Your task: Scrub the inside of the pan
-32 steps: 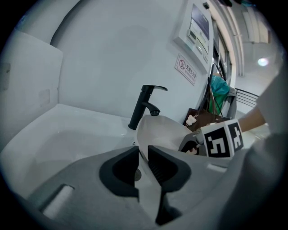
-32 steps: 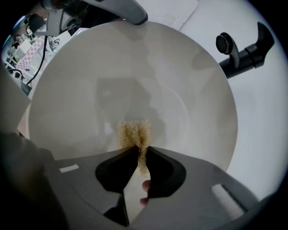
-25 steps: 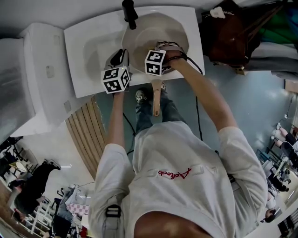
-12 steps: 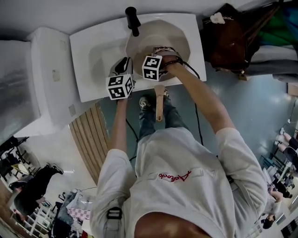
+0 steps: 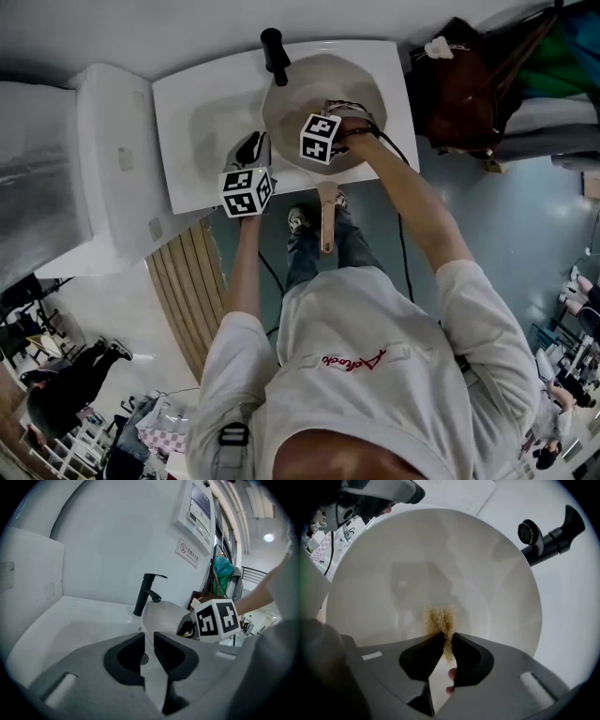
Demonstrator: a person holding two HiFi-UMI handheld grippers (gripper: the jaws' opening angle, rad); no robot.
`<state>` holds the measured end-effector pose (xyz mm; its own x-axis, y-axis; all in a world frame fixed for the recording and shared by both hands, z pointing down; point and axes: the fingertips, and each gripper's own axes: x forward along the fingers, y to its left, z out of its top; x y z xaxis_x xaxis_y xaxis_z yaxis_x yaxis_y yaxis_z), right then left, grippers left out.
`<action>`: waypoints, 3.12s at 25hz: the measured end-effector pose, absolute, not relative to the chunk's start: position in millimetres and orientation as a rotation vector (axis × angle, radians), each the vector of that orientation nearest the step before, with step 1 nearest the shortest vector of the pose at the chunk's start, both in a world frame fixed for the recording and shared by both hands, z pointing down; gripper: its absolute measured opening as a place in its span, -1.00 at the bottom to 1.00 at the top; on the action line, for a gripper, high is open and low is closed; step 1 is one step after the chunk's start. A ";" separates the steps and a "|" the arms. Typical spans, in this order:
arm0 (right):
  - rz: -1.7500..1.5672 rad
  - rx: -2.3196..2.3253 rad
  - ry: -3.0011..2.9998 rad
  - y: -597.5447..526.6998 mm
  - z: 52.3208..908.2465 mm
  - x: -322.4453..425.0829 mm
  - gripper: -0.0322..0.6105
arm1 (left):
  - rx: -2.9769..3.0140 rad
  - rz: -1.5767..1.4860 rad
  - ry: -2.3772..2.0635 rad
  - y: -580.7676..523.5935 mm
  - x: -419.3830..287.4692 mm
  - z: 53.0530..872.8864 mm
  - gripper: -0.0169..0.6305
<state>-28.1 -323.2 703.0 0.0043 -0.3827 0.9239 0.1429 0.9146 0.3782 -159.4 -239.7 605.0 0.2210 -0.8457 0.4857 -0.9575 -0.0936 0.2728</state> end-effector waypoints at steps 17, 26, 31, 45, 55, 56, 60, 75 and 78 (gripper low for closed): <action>0.030 0.519 -1.880 -298.1 664.1 -33.1 -0.69 | 2.014 0.270 -1.649 -233.3 -157.8 585.1 -0.79; 0.180 0.763 -2.109 -295.5 607.9 -28.7 -0.69 | 2.091 0.266 -1.656 -236.3 -154.5 556.2 -0.95; 0.254 0.958 -2.254 -289.3 574.3 -17.1 -0.69 | 2.140 0.242 -1.631 -232.8 -144.0 541.7 -0.95; 0.345 1.207 -2.432 -263.4 490.8 4.2 -0.69 | 2.262 0.189 -1.628 -212.9 -118.1 488.7 -0.95; 0.333 1.274 -2.446 -244.6 469.7 20.0 -0.69 | 2.330 0.169 -1.600 -198.1 -103.7 471.5 -0.95; 0.335 1.274 -2.442 -242.4 471.2 21.9 -0.69 | 2.333 0.171 -1.594 -196.7 -100.4 472.5 -0.95; 0.314 1.276 -2.445 -236.1 469.4 27.6 -0.69 | 2.342 0.171 -1.589 -194.4 -90.2 469.9 -0.95; 0.208 1.311 -2.554 -224.9 430.9 56.7 -0.69 | 2.333 0.135 -1.678 -184.2 -56.4 445.4 -0.95; 0.199 1.323 -2.566 -219.3 428.3 62.6 -0.69 | 2.326 0.136 -1.690 -179.2 -54.8 443.3 -0.95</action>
<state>62.6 -219.3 428.3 -0.5578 -0.7815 0.2794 -0.8153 0.5790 -0.0083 -54.8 -179.2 443.3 0.3182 -0.9203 0.2276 -0.9448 -0.2882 0.1557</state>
